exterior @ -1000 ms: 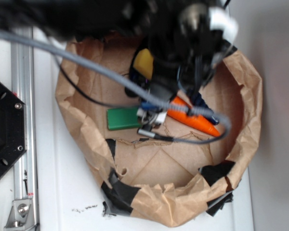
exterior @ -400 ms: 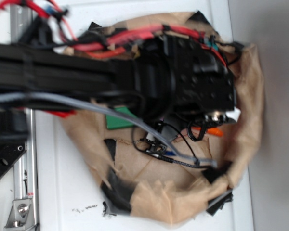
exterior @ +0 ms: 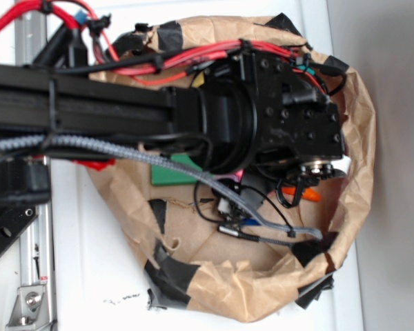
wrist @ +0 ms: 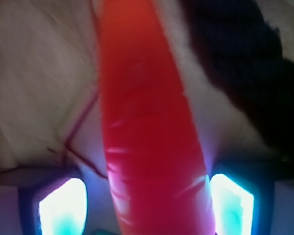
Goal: Grab the carrot.
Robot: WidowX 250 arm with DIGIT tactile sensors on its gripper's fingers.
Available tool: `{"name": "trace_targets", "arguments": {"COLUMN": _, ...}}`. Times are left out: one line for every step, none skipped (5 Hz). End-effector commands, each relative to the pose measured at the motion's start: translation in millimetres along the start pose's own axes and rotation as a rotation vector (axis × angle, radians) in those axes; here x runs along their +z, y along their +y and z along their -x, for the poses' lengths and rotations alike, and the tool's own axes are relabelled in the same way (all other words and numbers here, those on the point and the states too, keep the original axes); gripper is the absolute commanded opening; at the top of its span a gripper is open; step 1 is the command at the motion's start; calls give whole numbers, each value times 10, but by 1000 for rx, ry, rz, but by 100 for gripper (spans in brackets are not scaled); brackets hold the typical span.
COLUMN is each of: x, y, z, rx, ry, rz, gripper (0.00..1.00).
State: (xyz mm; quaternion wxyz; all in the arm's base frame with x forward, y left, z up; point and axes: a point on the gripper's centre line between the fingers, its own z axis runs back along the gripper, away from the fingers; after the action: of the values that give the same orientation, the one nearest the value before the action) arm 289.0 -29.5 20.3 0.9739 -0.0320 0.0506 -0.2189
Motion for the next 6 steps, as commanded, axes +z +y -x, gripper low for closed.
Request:
{"name": "trace_targets", "arguments": {"x": 13, "y": -263, "z": -122, "rx": -16, "ry": -26, "rz": -27, "gripper": 0}}
{"name": "trace_targets", "arguments": {"x": -56, "y": -249, "z": -108, "rx": -13, "ry": -7, "rz": -37, "gripper": 0}}
{"name": "trace_targets", "arguments": {"x": 212, "y": -286, "z": -44, "rx": -4, "ry": -21, "rz": -69, "gripper": 0}}
{"name": "trace_targets", "arguments": {"x": 699, "y": -280, "z": 120, "rx": 74, "ry": -115, "rz": -79, "gripper": 0}}
{"name": "trace_targets", "arguments": {"x": 1199, "y": -161, "z": 269, "rx": 112, "ry": -111, "rz": -95, "gripper": 0}}
{"name": "trace_targets", "arguments": {"x": 1697, "y": -55, "z": 419, "rx": 170, "ry": -128, "rz": -85, "gripper": 0}}
